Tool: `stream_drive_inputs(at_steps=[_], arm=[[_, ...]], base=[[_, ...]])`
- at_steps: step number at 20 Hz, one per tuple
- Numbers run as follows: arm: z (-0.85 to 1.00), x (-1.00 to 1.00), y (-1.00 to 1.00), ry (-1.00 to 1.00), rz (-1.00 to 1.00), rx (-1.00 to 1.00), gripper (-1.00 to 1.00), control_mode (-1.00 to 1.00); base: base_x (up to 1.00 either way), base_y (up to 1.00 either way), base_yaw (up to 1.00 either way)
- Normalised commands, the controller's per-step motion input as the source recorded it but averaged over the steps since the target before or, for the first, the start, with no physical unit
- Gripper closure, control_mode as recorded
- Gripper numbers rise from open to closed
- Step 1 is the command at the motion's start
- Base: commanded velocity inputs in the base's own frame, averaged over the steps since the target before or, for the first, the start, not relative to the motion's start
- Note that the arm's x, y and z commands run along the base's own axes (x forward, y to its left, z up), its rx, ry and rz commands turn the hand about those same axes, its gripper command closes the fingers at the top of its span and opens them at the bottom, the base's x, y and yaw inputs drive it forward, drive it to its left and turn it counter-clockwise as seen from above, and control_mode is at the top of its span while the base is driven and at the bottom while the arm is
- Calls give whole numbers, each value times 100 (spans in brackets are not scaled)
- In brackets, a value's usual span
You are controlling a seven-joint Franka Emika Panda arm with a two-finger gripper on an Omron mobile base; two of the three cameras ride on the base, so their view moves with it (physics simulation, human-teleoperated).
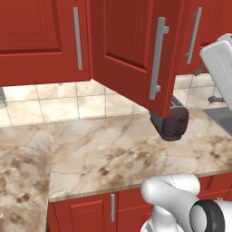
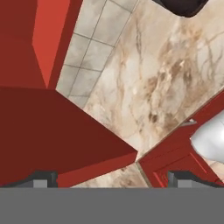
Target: Open the cabinet, pick the kettle from the cabinet, and place it in the sink.
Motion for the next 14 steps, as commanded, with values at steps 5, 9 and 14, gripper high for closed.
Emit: stream_drive_inputs(at_steps=[5, 9, 14], arm=[[-4, 7, 18, 1, 2, 9, -100, -100], [-5, 18, 22, 0, 0, 7, -100, -100], [-4, 22, 17, 0, 0, 8, -100, -100]], base=[[0, 0, 0], [0, 0, 0], [0, 0, 0]])
